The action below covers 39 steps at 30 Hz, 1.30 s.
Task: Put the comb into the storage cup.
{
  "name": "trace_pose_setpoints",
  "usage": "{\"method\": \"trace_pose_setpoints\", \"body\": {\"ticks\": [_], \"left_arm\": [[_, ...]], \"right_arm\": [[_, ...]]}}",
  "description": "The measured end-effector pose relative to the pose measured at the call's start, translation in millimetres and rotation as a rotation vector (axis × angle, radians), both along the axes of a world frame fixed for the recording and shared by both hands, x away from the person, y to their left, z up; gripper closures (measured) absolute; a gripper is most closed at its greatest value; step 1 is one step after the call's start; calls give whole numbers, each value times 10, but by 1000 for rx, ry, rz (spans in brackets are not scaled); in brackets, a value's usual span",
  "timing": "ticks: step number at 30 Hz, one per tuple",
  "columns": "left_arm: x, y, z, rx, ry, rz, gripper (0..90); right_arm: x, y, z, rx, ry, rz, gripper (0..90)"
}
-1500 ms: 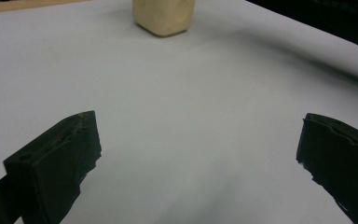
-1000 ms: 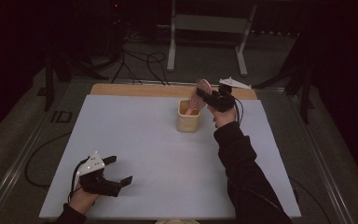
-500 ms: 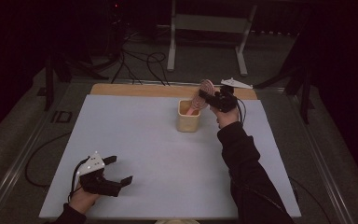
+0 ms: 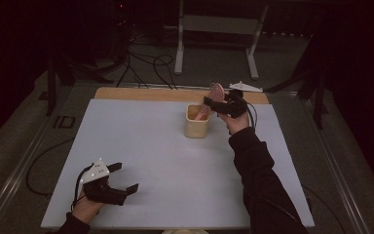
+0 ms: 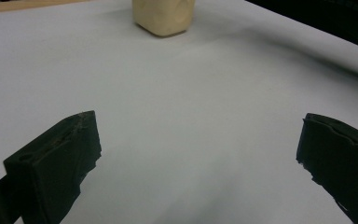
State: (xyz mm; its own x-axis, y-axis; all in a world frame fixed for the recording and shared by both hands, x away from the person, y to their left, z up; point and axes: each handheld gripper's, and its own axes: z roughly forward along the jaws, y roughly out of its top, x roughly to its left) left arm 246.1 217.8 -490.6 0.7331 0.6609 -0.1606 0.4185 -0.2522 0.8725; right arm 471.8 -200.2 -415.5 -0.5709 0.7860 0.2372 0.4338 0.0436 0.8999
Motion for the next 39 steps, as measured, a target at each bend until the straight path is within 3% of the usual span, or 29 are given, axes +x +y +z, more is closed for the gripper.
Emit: {"method": "trace_pose_setpoints", "body": {"ticks": [9, 15, 21, 39], "left_arm": [[-1, 6, 1, 0, 0, 0, 1], [0, 6, -1, 1, 0, 1, 1], [-4, 3, 9, -1, -4, 1, 1], [-54, 61, 12, -4, -6, 18, 1]], "right_arm": [[-4, -28, -18, -1, 30, 21, 100], [-13, -21, -28, -33, 37, 20, 99], [-50, -22, -3, -80, 5, 37, 97], [-170, -61, 42, -114, -2, 79, 97]]}}
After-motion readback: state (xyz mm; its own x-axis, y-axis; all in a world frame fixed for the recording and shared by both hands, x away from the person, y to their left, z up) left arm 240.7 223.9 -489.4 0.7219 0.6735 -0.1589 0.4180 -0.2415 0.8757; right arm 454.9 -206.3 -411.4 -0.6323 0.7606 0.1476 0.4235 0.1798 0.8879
